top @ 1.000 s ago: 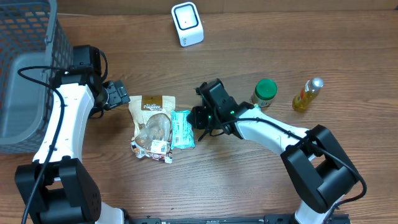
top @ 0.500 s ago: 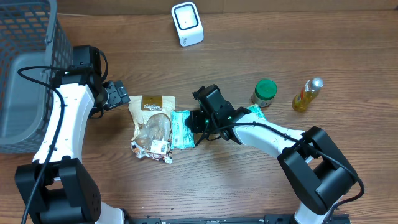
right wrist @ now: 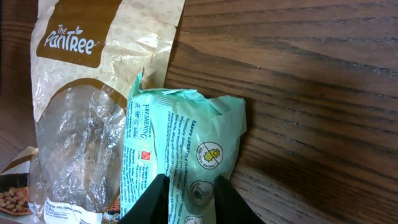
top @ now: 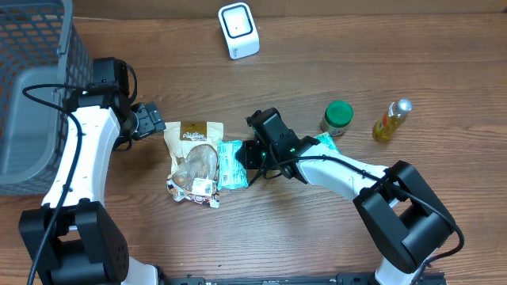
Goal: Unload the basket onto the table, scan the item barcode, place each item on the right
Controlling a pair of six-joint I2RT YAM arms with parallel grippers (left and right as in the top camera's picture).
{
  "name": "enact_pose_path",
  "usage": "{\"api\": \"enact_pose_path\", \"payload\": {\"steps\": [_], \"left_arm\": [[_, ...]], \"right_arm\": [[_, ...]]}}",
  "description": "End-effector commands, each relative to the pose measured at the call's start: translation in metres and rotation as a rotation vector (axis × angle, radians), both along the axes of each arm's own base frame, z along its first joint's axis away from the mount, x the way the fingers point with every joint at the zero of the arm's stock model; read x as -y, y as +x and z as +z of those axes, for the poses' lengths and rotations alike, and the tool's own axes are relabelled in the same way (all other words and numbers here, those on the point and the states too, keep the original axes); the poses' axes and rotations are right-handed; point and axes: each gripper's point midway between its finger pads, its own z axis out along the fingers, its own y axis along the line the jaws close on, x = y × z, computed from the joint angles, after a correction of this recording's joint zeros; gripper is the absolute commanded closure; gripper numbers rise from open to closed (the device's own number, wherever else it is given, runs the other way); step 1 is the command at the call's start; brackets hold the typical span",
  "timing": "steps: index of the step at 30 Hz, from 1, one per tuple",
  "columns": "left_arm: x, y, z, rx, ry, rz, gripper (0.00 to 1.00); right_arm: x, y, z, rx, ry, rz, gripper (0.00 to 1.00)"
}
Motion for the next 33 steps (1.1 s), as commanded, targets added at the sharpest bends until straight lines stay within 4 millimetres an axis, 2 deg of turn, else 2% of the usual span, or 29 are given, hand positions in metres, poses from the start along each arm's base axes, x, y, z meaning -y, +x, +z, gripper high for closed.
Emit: {"api": "enact_pose_path", "payload": {"steps": [1, 7, 11, 17, 27, 33], "left_arm": [[0.0, 0.001, 0.009, 0.025, 0.007, -0.022, 0.0], [0.0, 0.001, 0.009, 0.025, 0.007, -0.022, 0.0], [0.0, 0.001, 0.009, 0.025, 0.007, -0.022, 0.0], [0.0, 0.001, 0.009, 0.025, 0.007, -0.022, 0.01], [0.0, 0.001, 0.009, 0.025, 0.007, -0.022, 0.01], [0.0, 0.001, 0.009, 0.025, 0.007, -0.022, 0.0]], "right_arm": [[0.003, -0.002, -0.009, -0.007, -0.018, -0.008, 0.77], [0.003, -0.003, -0.02, -0.024, -0.029, -0.007, 0.66], [0.0, -0.007, -0.018, -0.041, -0.007, 0.011, 0.67], [0.0, -0.007, -0.018, -0.042, -0.008, 0.011, 0.95], [0.002, -0.004, -0.017, -0.038, -0.006, 0.003, 0.96], [0.024, 0.011, -0.014, -0.076, 0.0, -0.099, 0.96]]}}
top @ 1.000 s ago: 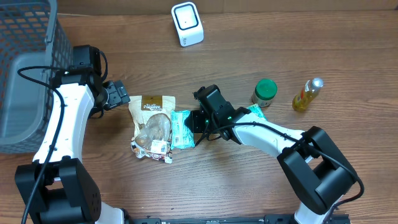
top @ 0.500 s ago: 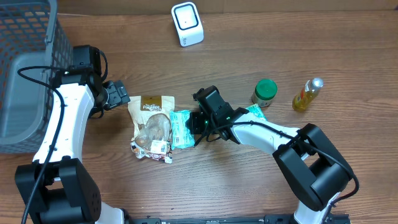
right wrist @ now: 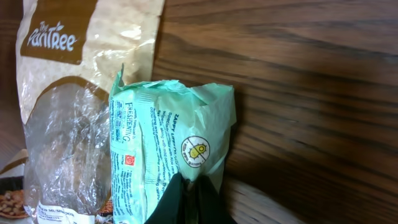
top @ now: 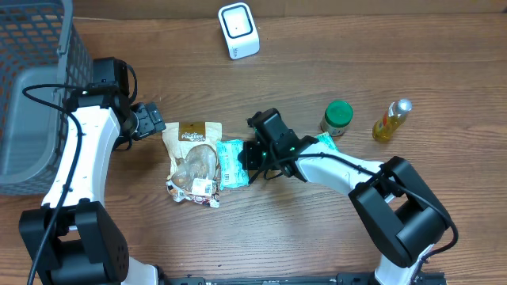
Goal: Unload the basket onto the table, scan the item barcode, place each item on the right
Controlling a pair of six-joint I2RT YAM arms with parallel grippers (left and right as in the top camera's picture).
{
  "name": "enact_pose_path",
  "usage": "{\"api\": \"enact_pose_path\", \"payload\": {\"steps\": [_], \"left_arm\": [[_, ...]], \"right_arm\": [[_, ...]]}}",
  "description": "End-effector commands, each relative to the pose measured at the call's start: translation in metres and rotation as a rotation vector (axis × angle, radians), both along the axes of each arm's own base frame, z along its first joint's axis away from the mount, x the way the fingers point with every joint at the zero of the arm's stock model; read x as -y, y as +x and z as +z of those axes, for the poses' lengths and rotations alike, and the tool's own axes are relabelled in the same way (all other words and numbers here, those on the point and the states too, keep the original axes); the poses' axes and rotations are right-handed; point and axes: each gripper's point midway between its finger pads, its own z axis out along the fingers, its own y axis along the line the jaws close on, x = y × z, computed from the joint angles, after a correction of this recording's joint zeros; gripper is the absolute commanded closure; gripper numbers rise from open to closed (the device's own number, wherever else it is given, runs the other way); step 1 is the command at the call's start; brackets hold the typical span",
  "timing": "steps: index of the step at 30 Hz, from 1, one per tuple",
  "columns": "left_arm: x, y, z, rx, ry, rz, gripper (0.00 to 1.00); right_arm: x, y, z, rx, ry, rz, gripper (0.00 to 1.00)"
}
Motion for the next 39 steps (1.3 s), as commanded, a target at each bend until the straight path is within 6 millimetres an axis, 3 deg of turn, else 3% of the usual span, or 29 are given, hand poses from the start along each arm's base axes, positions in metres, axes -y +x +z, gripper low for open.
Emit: {"api": "enact_pose_path", "payload": {"steps": [1, 9, 13, 26, 33, 36, 39], "left_arm": [[0.0, 0.001, 0.009, 0.025, 0.007, -0.023, 0.01], [0.0, 0.001, 0.009, 0.025, 0.007, -0.023, 0.0], [0.0, 0.001, 0.009, 0.025, 0.007, -0.022, 0.01], [0.0, 0.001, 0.009, 0.025, 0.007, -0.023, 0.0], [0.0, 0.001, 0.009, 0.025, 0.007, -0.022, 0.0], [0.0, 0.001, 0.009, 0.025, 0.007, -0.023, 0.0], [0.0, 0.001, 0.009, 0.025, 0.007, -0.023, 0.0]], "right_arm": [[0.025, 0.012, -0.003, -0.037, -0.017, -0.097, 0.96], [0.073, 0.028, -0.007, -0.126, -0.039, -0.254, 0.96], [0.084, 0.034, 0.0, -0.12, -0.034, -0.285, 0.96], [0.077, 0.034, 0.019, -0.099, 0.01, -0.259, 0.9], [0.083, 0.034, 0.066, 0.003, 0.03, -0.248, 0.65], [0.089, 0.027, 0.067, -0.016, 0.001, -0.258, 0.51], [0.096, 0.011, 0.056, -0.085, -0.044, -0.257, 0.46]]}}
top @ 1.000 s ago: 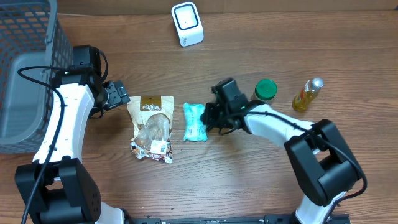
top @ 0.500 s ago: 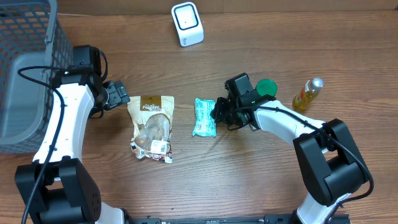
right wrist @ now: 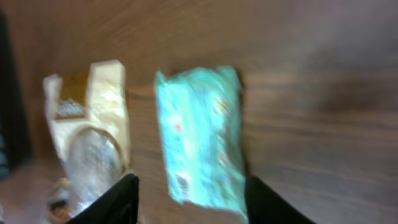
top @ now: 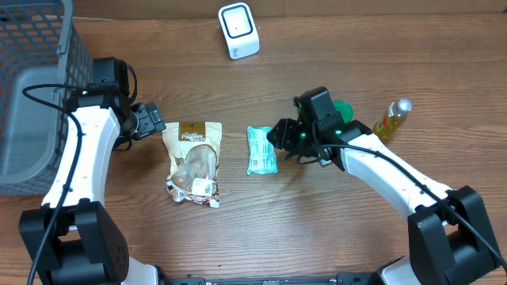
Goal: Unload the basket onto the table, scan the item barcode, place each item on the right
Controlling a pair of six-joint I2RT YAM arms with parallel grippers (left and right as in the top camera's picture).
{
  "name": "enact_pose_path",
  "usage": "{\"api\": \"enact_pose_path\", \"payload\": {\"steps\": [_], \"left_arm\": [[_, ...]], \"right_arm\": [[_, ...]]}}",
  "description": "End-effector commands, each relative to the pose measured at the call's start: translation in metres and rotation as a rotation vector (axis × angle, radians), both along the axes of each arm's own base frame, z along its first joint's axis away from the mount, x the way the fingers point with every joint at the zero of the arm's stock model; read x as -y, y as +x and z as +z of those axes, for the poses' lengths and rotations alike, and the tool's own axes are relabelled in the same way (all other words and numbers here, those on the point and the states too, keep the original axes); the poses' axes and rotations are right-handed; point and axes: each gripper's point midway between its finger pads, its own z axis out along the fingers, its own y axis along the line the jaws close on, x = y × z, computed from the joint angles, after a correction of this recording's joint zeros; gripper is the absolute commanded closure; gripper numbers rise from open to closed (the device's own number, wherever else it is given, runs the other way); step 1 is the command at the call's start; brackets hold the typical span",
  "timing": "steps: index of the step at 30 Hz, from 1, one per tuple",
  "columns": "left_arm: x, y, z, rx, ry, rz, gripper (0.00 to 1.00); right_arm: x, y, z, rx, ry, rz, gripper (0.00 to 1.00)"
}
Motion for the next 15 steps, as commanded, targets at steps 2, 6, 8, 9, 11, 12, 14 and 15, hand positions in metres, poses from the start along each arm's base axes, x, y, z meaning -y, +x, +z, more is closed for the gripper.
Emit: {"api": "enact_pose_path", "payload": {"steps": [2, 6, 8, 9, 11, 12, 14, 15], "left_arm": [[0.0, 0.001, 0.009, 0.025, 0.007, -0.022, 0.01], [0.0, 0.001, 0.009, 0.025, 0.007, -0.022, 0.0], [0.0, 0.001, 0.009, 0.025, 0.007, -0.022, 0.0], [0.0, 0.001, 0.009, 0.025, 0.007, -0.022, 0.0], [0.0, 0.001, 0.009, 0.025, 0.007, -0.022, 0.0], [0.0, 0.001, 0.009, 0.025, 0.007, -0.022, 0.0], [0.0, 0.002, 0.009, 0.025, 0.007, -0.022, 0.01], [0.0, 0.001, 0.009, 0.025, 0.007, -0.022, 0.01]], "right_arm": [[0.014, -0.02, -0.012, -0.087, -0.064, -0.004, 0.42], [0.019, -0.038, -0.02, -0.169, -0.085, 0.0, 0.57], [0.02, -0.044, -0.023, -0.191, -0.098, 0.005, 0.75], [0.019, -0.045, -0.023, -0.195, -0.1, 0.007, 0.79], [0.017, -0.045, -0.026, -0.19, -0.106, 0.013, 0.89], [0.016, -0.043, -0.028, -0.18, -0.113, 0.014, 0.91], [0.015, -0.037, -0.034, -0.153, -0.137, -0.001, 0.96], [0.016, -0.034, -0.037, -0.149, -0.146, -0.02, 0.96]]}}
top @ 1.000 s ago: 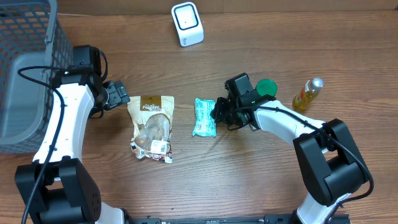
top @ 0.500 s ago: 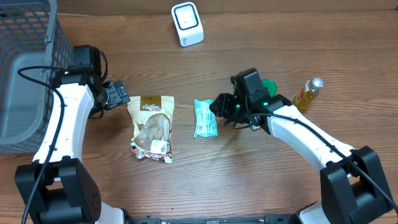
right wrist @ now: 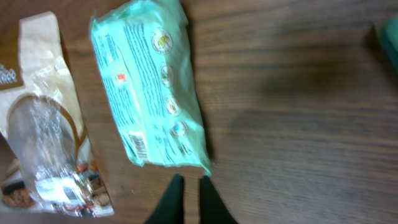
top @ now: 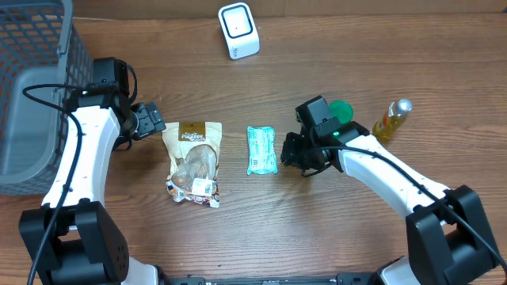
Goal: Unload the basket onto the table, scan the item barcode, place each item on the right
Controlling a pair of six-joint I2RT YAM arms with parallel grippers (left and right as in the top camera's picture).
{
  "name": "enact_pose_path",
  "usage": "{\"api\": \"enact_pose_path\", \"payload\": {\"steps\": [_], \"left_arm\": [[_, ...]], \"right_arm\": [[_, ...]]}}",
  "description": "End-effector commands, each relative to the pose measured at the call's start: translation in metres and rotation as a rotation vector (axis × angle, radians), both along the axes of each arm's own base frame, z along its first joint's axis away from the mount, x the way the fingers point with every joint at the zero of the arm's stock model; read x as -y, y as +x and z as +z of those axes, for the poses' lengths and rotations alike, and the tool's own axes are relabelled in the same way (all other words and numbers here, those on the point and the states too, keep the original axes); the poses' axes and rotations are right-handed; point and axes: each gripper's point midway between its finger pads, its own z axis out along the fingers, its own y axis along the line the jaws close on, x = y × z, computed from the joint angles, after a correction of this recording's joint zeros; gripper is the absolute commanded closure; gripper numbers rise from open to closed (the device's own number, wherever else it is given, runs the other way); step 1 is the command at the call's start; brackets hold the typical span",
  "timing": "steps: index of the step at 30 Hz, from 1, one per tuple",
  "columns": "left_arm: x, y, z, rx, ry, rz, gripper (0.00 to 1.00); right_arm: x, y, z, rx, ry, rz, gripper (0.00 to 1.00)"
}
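A mint-green packet [top: 261, 150] lies flat on the table, printed side up, with a small barcode [right wrist: 138, 144] near its end. My right gripper [top: 295, 153] sits just right of it, shut and empty [right wrist: 189, 182], its tips close to the packet's corner without holding it. The white scanner [top: 238, 30] stands at the far edge of the table. My left gripper [top: 154, 121] hovers open at the left, beside the top of a brown pouch, holding nothing.
A brown-and-clear PanTree pouch [top: 192, 158] lies left of the packet. A green-lidded jar [top: 339, 113] and an oil bottle [top: 392, 120] stand at the right behind my right arm. A grey wire basket [top: 32, 95] fills the left edge.
My right gripper was wide open above the packet; now its fingers are shut and it sits lower, at the packet's right side. The packet and the left arm have not moved.
The packet first lay against the pouch with my right fingers around its end. Then the fingers were shut on it. Later it lay apart from the pouch, further right, with my gripper open over it. Now the gripper is shut beside it.
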Motion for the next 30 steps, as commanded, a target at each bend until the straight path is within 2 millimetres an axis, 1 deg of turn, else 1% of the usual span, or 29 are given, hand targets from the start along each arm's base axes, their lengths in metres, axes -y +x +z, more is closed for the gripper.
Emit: {"api": "enact_pose_path", "payload": {"steps": [1, 3, 7, 12, 15, 18, 23, 26, 27, 28, 29, 30], "left_arm": [[0.0, 0.001, 0.009, 0.025, 0.007, -0.022, 0.0], [0.0, 0.001, 0.009, 0.025, 0.007, -0.022, 0.0], [0.0, 0.001, 0.009, 0.025, 0.007, -0.022, 0.0], [0.0, 0.001, 0.009, 0.025, 0.007, -0.022, 0.0], [0.0, 0.001, 0.009, 0.025, 0.007, -0.022, 0.0], [0.0, 0.001, 0.009, 0.025, 0.007, -0.022, 0.0], [0.0, 0.001, 0.009, 0.025, 0.007, -0.022, 0.0], [0.0, 0.001, 0.009, 0.025, 0.007, -0.022, 0.0], [0.0, 0.001, 0.009, 0.025, 0.007, -0.022, 0.0], [0.0, 0.001, 0.009, 0.025, 0.007, -0.022, 0.0], [0.0, 0.001, 0.009, 0.025, 0.007, -0.022, 0.0], [0.0, 0.001, 0.009, 0.025, 0.007, -0.022, 0.0]], "right_arm": [[0.004, 0.006, -0.019, 0.011, -0.072, -0.053, 0.96], [0.005, 0.012, -0.026, 0.01, -0.082, -0.103, 0.96], [-0.001, 0.021, -0.036, 0.024, -0.066, -0.109, 0.96], [-0.005, 0.027, -0.041, 0.032, -0.05, -0.118, 0.96], [-0.005, 0.024, -0.043, 0.012, -0.047, -0.144, 0.96], [-0.015, 0.018, -0.043, 0.012, -0.046, -0.115, 0.96], [-0.038, 0.006, -0.041, 0.03, -0.034, -0.052, 0.95], [-0.052, 0.0, -0.039, 0.046, -0.021, -0.014, 0.91], [-0.055, -0.001, -0.038, 0.051, -0.017, -0.006, 0.9], [-0.058, -0.002, -0.038, 0.055, -0.015, 0.002, 0.86], [-0.06, -0.003, -0.038, 0.058, -0.012, 0.007, 0.84], [-0.062, -0.003, -0.037, 0.06, -0.01, 0.011, 0.84]]}}
